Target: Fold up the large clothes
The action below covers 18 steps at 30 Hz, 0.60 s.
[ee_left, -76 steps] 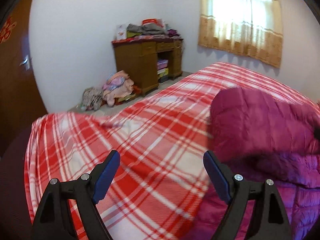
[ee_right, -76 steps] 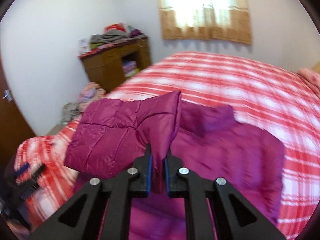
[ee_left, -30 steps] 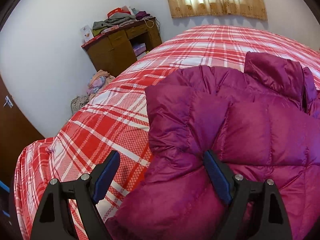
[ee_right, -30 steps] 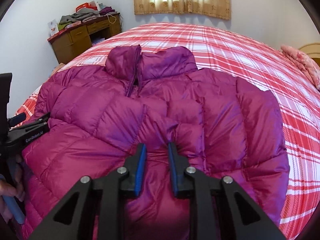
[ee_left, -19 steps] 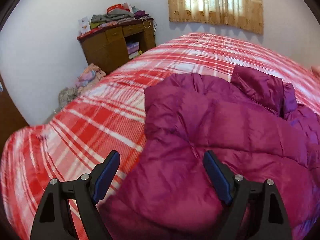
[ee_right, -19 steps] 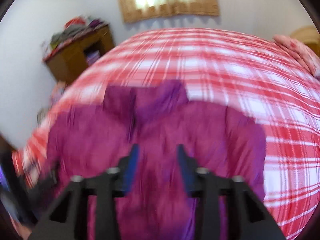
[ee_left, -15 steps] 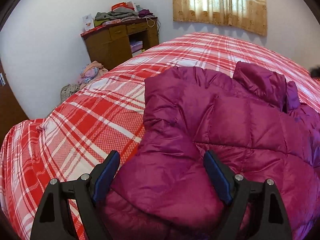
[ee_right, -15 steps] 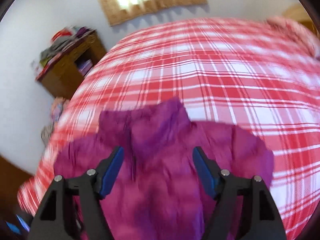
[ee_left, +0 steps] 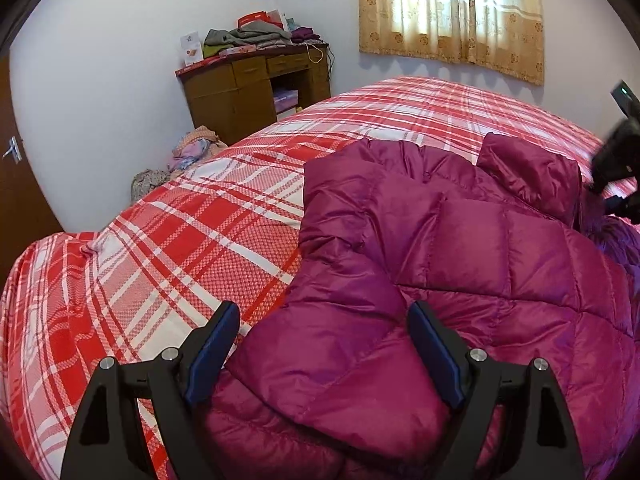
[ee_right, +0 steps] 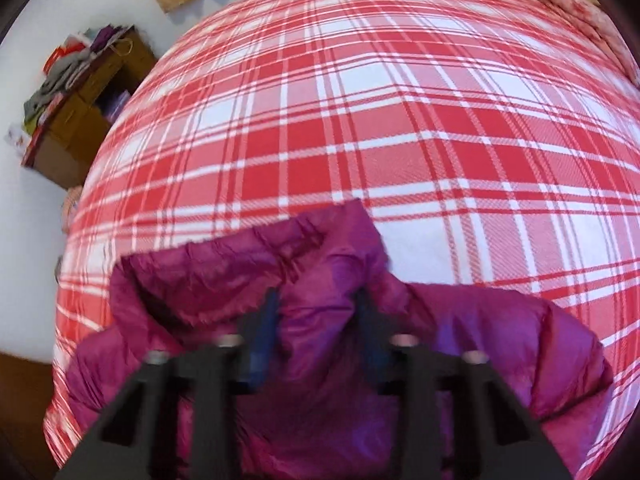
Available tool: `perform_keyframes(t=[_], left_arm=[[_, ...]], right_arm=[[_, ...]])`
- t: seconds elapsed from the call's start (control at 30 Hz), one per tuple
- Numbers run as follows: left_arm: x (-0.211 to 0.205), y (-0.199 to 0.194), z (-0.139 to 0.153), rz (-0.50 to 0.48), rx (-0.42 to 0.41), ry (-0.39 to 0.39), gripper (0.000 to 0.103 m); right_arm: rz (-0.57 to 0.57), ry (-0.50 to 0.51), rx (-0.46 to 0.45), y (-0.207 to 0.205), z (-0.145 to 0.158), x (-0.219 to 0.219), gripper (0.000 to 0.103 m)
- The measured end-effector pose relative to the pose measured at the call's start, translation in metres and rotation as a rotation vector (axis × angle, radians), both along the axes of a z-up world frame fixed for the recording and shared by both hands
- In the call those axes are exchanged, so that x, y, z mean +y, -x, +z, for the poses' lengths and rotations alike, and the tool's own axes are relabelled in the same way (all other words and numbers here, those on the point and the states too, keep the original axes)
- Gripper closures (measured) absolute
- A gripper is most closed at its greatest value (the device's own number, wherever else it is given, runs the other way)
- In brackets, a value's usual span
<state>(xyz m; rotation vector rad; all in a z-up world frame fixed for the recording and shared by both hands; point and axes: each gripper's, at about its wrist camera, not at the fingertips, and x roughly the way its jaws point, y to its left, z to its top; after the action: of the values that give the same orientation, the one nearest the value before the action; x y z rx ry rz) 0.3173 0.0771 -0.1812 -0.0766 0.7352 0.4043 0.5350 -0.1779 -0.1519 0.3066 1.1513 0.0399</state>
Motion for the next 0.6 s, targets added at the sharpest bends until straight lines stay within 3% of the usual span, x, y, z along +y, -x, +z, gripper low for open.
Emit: perform_keyframes(t=[0.07, 0.27, 0.43, 0.6], left_arm=[[0.003, 0.000, 0.000, -0.001, 0.001, 0.011, 0.017], [0.009, -0.002, 0.000, -0.005, 0.008, 0.039, 0.016], [0.014, -0.002, 0.001, -0.021, 0.014, 0.070, 0.016], [0.008, 0.006, 0.031, -0.070, 0.008, 0.029, 0.016]], right_arm=[[0.026, 0.002, -0.015, 0.014, 0.006, -0.007, 0.089], [0.071, 0.051, -0.114, 0.074, 0.030, -0.024, 0.091], [0.029, 0.061, -0.098, 0.104, -0.011, -0.036, 0.092], [0.014, 0.137, -0.302, 0.129, -0.025, -0.031, 0.095]])
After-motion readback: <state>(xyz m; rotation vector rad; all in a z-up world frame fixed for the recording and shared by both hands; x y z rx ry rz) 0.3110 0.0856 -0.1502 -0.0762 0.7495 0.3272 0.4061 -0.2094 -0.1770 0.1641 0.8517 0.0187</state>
